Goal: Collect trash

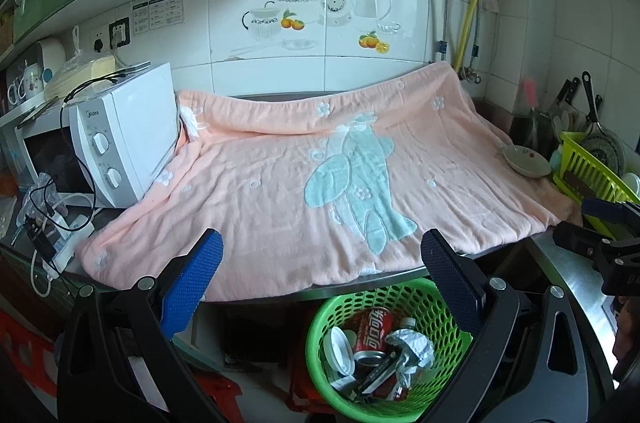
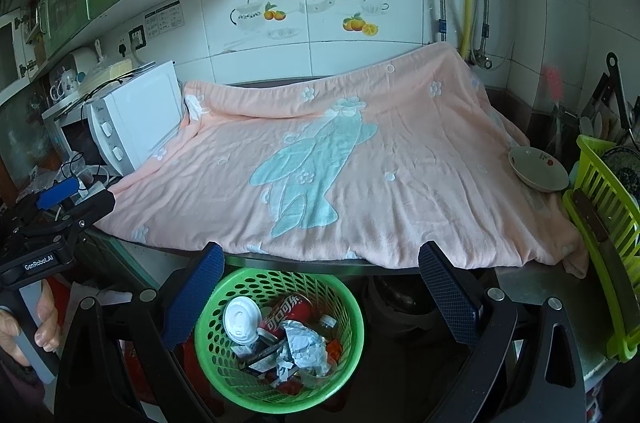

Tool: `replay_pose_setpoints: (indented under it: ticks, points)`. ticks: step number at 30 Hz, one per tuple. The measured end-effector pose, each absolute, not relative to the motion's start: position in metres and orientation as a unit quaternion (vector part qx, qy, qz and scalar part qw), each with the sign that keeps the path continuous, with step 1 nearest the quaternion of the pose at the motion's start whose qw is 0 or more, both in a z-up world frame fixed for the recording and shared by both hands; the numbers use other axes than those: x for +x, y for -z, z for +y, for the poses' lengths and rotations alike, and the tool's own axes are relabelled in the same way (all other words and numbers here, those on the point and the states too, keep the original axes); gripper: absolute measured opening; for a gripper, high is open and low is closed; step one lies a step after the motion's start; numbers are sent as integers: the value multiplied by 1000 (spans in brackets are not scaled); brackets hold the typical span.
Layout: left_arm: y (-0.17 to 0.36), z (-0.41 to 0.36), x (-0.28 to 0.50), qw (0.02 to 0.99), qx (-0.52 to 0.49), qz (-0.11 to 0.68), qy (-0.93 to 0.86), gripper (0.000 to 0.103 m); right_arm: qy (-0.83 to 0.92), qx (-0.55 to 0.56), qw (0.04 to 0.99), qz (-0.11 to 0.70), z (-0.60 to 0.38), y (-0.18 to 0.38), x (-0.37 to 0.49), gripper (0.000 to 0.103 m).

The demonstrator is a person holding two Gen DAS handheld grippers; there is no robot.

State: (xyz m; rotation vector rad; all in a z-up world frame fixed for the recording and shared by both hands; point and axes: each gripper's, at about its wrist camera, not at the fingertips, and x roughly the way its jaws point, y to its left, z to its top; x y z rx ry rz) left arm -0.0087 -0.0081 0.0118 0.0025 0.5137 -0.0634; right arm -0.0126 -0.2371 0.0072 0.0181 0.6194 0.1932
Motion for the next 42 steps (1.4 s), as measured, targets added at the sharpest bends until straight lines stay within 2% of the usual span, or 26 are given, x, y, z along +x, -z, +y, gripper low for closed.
replay_pose_setpoints:
  ticks: [14, 42]
  points:
    - [-31, -11, -12, 974, -3, 226, 24, 98, -84, 3, 961, 263, -241, -29, -17, 95]
    - [-37, -11, -16, 978, 4, 210, 7, 98, -86, 3, 962, 258, -237, -30, -18, 96]
